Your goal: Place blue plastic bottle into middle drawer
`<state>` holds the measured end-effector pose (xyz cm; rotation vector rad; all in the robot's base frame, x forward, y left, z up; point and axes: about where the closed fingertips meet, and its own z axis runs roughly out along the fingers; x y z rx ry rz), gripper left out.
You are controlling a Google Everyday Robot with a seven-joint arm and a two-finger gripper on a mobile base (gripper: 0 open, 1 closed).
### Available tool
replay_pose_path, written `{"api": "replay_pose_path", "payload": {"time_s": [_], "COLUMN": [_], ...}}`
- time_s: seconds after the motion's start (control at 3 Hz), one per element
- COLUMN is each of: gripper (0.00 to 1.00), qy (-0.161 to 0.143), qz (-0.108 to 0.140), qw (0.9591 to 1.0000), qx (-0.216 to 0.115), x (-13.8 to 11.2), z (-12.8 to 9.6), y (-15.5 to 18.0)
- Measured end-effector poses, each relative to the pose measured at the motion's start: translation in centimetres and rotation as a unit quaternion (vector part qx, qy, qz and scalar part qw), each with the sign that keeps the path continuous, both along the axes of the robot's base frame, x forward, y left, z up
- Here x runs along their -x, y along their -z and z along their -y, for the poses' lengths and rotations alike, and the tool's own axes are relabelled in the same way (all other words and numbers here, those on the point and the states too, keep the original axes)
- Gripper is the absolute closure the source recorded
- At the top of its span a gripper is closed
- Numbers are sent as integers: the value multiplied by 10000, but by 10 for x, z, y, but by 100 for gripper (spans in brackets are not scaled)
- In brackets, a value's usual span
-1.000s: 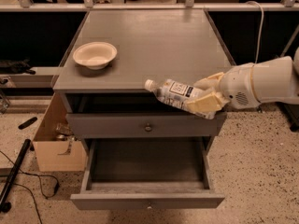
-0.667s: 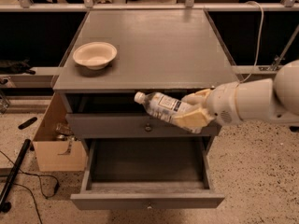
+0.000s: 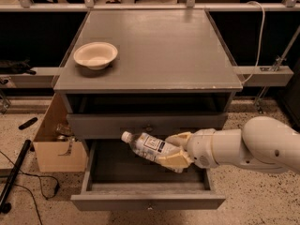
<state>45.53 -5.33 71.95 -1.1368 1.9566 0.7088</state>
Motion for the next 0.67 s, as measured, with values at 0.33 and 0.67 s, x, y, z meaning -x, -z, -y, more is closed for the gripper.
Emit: {"api": "replay_pose_path", "payload": {"time_s": [0.33, 0.67], "gripper": [100, 100], "qy": [0, 9], "qz": [0, -91], "qw": [10000, 9999], "qx": [0, 58], "x": [0, 0], "z": [0, -2], "y": [0, 9]}}
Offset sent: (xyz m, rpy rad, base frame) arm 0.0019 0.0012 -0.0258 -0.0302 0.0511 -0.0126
